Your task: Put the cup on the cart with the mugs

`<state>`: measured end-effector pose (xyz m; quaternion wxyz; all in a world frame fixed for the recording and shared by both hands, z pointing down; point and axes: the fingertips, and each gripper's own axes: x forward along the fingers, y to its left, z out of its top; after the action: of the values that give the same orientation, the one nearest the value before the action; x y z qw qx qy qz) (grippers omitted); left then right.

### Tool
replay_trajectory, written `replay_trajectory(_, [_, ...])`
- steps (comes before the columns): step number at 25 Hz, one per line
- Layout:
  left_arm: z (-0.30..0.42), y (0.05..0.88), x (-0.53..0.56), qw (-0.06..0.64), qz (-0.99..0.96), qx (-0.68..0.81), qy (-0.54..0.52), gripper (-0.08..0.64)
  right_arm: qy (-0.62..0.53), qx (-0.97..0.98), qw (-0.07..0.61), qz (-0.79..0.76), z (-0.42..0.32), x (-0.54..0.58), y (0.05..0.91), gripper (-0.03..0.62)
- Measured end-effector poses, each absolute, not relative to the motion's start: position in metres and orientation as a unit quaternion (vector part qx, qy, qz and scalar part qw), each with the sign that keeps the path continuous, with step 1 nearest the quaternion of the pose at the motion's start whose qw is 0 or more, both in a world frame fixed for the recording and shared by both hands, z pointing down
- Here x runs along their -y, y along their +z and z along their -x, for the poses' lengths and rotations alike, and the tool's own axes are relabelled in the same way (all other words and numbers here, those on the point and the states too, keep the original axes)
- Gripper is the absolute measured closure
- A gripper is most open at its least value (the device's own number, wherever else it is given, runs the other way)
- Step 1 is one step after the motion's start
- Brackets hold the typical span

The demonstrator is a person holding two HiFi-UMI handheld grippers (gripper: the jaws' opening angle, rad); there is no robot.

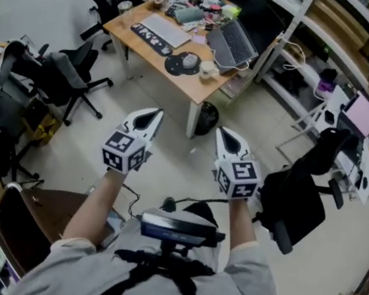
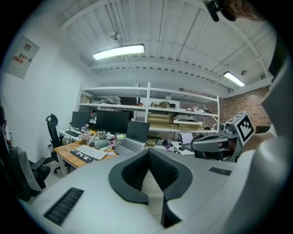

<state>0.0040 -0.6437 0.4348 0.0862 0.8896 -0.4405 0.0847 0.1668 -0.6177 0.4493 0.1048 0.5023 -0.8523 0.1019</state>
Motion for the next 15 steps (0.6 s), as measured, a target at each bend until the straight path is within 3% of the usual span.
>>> replay_trajectory(15, [-0.057, 0.506, 0.811, 0.106, -0.882, 0.428, 0.168, 0.555, 0.143, 0.853, 0.131, -0.485, -0.197, 0.779, 0.512, 0.591])
